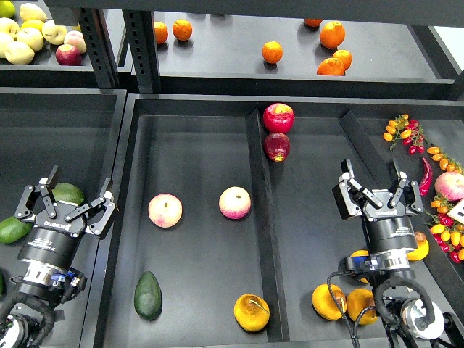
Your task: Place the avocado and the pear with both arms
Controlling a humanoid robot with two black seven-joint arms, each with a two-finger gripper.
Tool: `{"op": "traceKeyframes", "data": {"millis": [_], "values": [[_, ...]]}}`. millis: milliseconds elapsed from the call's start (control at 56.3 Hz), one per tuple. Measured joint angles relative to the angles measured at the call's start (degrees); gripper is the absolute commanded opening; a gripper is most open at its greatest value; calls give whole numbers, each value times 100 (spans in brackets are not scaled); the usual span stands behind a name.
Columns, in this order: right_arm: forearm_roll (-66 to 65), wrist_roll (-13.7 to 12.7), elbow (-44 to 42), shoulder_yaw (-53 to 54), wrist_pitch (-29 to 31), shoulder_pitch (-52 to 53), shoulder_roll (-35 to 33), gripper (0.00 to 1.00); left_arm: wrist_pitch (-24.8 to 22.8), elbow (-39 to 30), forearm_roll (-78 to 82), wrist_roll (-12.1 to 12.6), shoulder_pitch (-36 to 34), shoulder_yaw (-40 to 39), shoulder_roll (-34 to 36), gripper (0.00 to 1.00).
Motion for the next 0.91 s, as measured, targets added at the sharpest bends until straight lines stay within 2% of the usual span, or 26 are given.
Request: {"op": "traceKeyframes", "data": {"millis": [906], "values": [[-6,7,4,-167,69,-68,0,100,0,85,4,97,48,-39,0,100]]}}
